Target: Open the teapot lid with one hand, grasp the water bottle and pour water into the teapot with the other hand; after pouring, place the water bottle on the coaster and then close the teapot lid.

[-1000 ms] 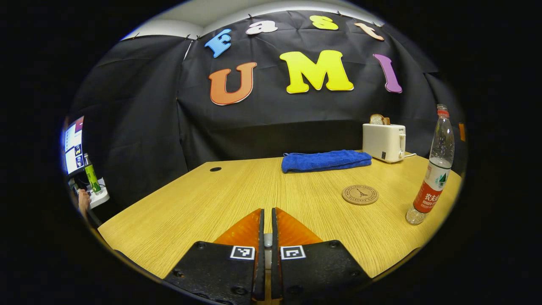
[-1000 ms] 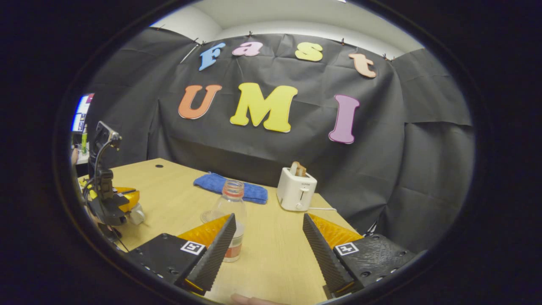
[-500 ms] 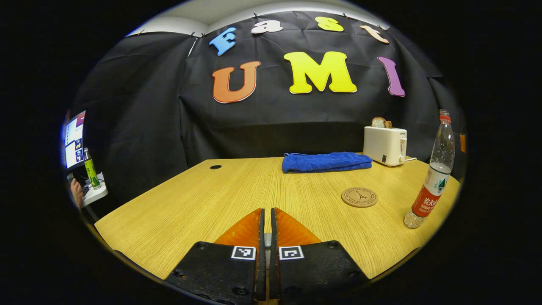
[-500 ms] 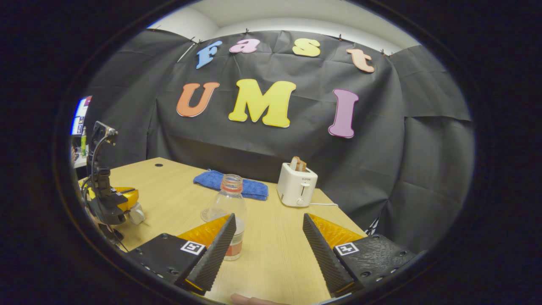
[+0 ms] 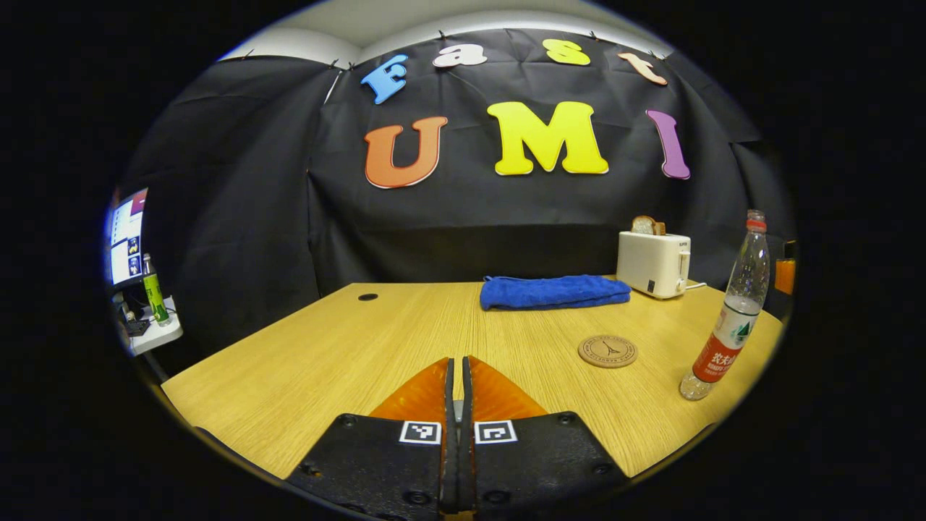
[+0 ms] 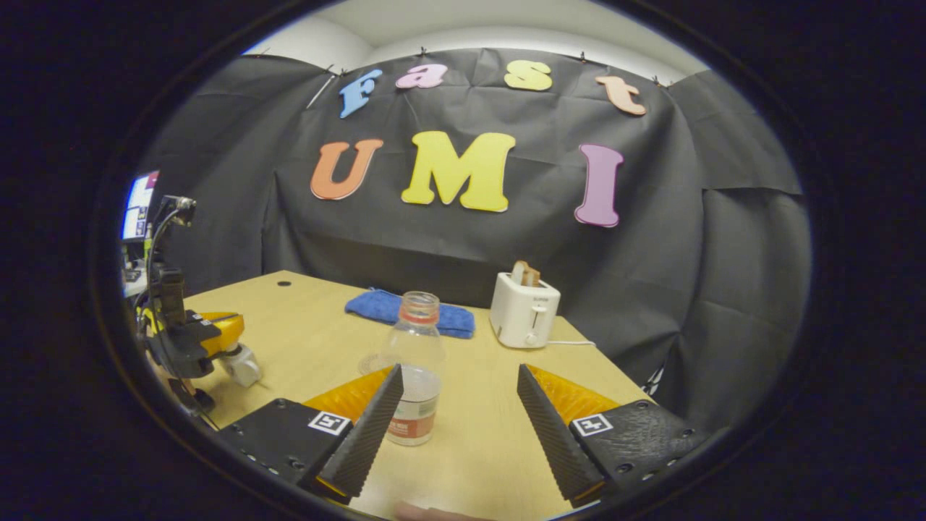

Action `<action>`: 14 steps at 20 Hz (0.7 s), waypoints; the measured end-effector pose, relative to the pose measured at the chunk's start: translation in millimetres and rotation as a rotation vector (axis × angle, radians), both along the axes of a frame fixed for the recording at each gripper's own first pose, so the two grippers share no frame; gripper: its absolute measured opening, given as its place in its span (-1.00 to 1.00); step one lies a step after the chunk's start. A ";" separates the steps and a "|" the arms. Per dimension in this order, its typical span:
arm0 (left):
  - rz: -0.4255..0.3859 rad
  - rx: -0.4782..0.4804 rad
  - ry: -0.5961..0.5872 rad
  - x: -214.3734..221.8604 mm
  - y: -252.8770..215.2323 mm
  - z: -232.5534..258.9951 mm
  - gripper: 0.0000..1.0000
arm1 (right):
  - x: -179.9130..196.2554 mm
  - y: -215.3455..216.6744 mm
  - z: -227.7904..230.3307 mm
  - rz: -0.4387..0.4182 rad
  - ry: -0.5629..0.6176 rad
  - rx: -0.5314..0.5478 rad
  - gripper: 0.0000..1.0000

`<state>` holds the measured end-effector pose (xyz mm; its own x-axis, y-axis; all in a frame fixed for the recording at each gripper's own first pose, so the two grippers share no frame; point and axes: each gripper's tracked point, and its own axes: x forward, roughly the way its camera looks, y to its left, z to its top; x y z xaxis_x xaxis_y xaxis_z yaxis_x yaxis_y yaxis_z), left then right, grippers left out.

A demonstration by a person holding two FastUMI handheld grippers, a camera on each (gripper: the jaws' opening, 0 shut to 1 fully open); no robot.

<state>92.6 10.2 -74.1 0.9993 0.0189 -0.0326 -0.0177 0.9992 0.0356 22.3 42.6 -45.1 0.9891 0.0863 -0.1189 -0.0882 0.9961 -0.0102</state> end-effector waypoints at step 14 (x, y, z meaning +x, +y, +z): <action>-0.038 -0.029 -0.039 -56.1 30.7 64.2 -0.94 | 47.0 39.3 -49.9 0.021 0.008 0.069 0.94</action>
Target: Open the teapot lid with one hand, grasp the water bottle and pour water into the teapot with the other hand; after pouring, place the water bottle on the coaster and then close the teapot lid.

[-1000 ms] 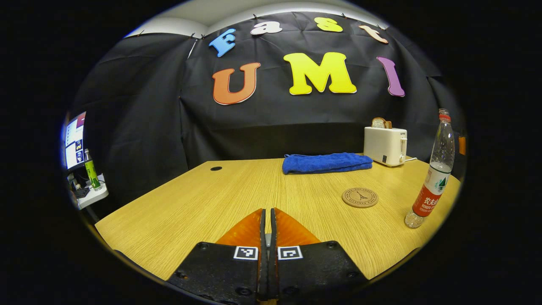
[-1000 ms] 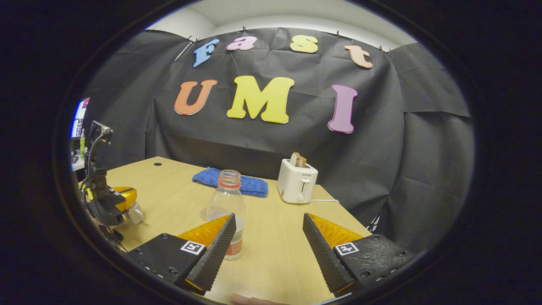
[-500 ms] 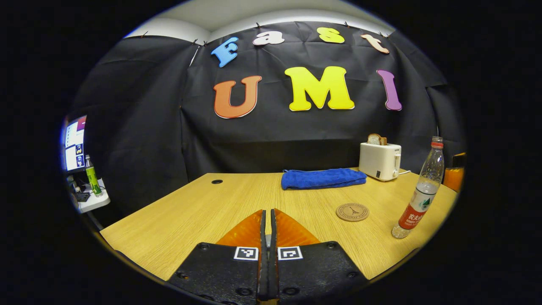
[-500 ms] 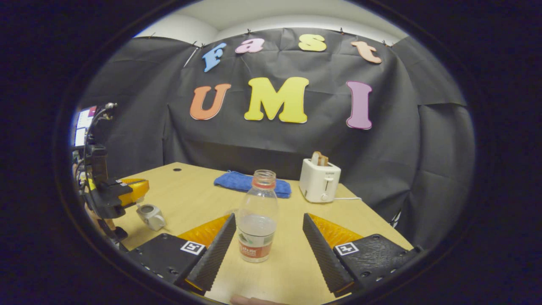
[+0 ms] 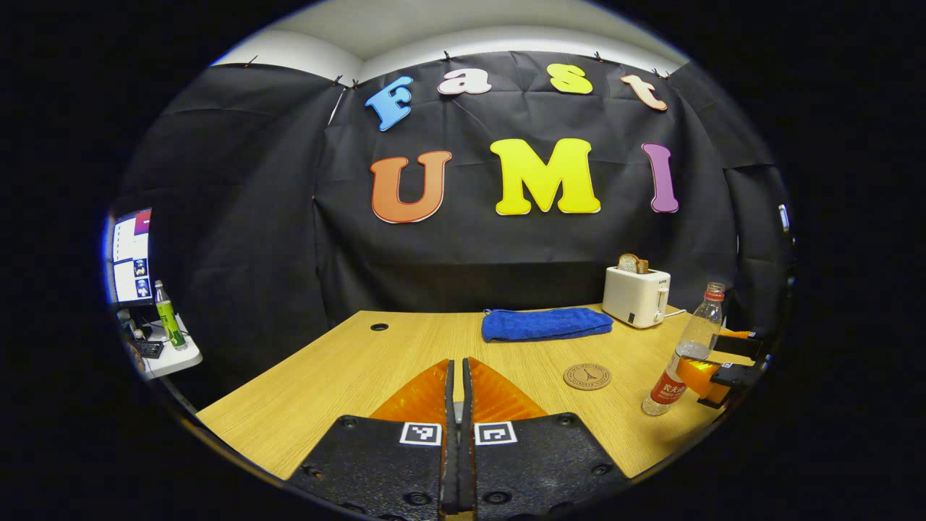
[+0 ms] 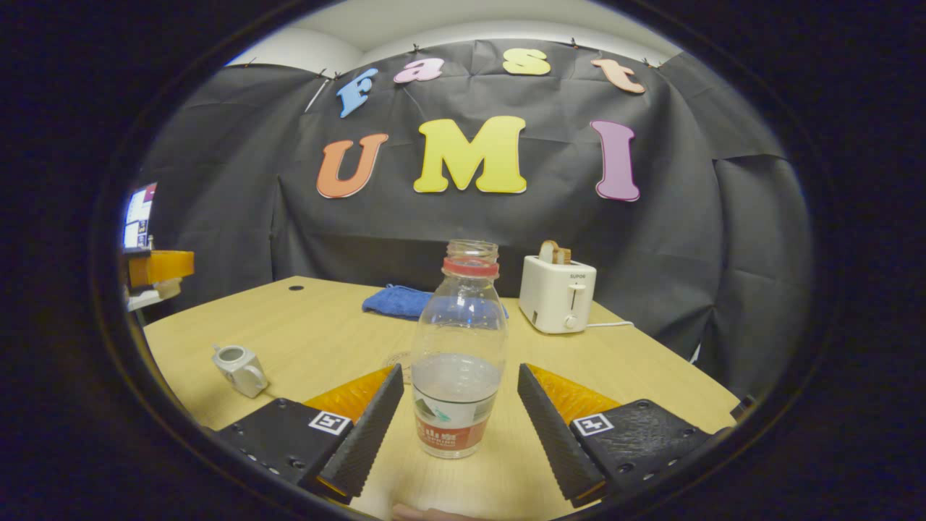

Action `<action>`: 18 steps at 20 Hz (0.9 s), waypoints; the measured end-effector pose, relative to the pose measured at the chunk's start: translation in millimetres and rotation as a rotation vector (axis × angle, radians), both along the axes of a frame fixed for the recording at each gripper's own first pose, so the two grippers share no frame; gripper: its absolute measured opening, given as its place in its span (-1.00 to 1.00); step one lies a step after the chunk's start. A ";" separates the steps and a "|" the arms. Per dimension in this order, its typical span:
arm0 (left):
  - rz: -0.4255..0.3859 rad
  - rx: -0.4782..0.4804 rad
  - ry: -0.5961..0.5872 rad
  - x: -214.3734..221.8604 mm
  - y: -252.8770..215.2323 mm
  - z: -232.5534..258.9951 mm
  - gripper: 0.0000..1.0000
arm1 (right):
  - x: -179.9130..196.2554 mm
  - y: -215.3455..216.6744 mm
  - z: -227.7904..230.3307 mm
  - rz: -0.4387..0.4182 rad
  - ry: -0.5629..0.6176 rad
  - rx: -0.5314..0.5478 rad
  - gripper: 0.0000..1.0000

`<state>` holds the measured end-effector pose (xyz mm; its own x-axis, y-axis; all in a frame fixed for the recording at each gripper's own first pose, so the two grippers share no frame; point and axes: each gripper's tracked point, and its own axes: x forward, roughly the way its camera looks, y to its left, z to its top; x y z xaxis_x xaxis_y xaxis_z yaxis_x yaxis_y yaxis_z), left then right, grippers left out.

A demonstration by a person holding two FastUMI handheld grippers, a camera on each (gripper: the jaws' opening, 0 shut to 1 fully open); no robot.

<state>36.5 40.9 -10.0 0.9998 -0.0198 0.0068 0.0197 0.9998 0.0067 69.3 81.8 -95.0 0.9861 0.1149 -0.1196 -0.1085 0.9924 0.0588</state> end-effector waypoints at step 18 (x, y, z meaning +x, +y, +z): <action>0.005 0.010 0.027 -9.2 50.6 4.9 -0.94 | -2.0 61.9 19.8 -0.027 -0.034 -0.357 0.49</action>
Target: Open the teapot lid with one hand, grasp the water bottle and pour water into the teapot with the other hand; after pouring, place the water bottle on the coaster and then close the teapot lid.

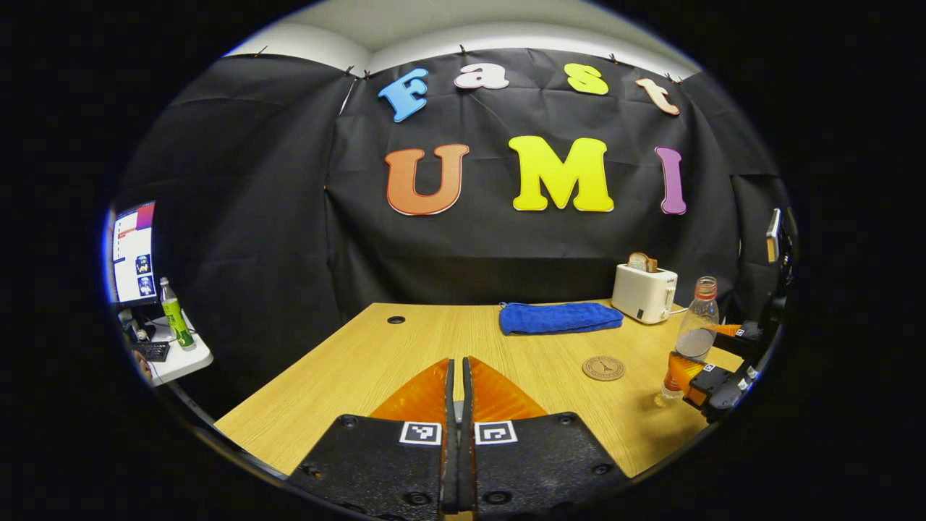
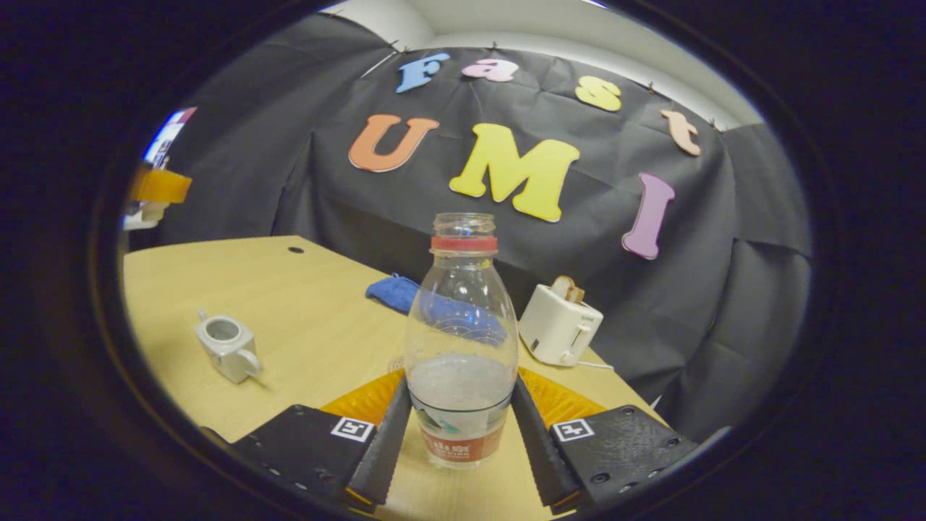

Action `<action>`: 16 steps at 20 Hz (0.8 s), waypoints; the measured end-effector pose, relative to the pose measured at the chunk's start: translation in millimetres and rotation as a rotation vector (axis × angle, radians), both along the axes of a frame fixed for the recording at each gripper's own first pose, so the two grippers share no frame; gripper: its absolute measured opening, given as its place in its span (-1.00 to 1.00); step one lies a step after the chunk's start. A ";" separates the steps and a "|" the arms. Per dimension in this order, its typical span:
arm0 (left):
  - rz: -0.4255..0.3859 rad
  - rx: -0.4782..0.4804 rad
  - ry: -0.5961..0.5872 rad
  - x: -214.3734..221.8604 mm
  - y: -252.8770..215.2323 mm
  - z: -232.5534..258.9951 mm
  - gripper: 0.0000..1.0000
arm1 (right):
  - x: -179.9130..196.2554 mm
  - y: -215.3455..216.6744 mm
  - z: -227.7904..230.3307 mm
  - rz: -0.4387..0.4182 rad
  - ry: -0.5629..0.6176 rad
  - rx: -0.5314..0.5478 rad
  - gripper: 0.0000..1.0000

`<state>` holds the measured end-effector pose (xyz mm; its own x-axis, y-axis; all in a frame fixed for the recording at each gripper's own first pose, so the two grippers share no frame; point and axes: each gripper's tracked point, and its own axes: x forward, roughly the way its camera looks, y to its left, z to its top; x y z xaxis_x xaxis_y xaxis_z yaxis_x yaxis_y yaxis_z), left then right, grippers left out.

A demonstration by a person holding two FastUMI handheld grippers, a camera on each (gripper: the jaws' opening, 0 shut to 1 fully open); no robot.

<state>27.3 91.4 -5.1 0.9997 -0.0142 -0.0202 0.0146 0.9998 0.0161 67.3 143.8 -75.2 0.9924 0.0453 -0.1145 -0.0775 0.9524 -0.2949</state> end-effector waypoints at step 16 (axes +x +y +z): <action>0.013 -0.029 0.032 0.9 34.6 -7.2 -0.94 | 7.5 68.5 -0.2 -0.010 -0.155 -0.797 0.48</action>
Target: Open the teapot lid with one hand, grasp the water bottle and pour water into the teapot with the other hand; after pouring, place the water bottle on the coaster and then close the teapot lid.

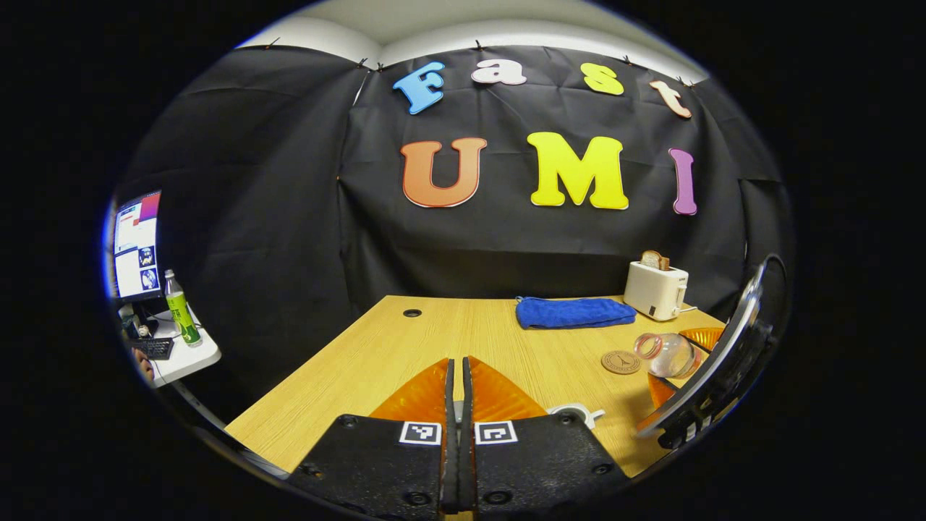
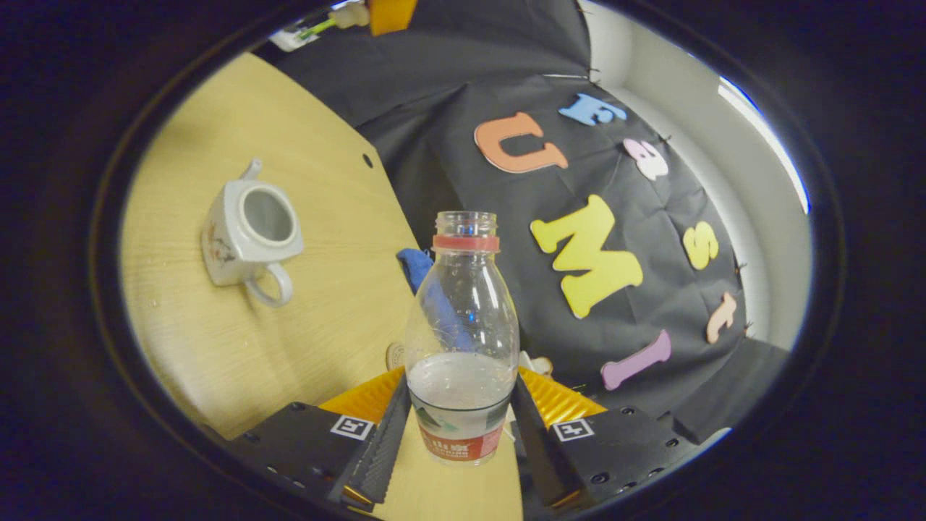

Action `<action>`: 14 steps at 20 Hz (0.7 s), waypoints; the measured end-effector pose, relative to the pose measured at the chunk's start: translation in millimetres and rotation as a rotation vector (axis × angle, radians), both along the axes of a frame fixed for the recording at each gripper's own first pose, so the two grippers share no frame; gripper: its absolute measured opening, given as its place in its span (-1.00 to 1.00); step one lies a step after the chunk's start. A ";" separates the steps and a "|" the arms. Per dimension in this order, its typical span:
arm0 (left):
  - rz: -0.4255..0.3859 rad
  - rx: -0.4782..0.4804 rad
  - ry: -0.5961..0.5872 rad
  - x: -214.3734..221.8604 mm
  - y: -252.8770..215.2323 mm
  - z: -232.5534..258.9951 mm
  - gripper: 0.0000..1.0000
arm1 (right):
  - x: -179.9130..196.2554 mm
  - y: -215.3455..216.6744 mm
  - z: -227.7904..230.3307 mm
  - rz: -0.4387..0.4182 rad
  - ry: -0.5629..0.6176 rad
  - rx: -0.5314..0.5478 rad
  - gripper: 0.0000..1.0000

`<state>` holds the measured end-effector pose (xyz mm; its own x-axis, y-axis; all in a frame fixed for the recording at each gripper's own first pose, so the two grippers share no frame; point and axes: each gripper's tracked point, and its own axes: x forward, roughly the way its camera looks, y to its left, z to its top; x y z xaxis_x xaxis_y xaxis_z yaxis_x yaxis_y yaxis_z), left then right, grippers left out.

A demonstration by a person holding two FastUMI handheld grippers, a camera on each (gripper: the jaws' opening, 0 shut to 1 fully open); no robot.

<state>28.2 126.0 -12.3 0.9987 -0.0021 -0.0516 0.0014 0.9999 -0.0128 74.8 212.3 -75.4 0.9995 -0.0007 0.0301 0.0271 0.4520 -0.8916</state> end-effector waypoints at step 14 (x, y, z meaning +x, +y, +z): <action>-0.010 0.039 -0.013 -4.5 -1.9 3.7 -0.94 | 10.8 23.2 18.4 0.041 -0.100 -0.538 0.52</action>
<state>23.7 124.1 -8.6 0.9992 -0.0108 -0.0390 0.0118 0.9996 0.0263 85.6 235.5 -57.0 0.9907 0.0800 0.1103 0.1156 -0.0650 -0.9912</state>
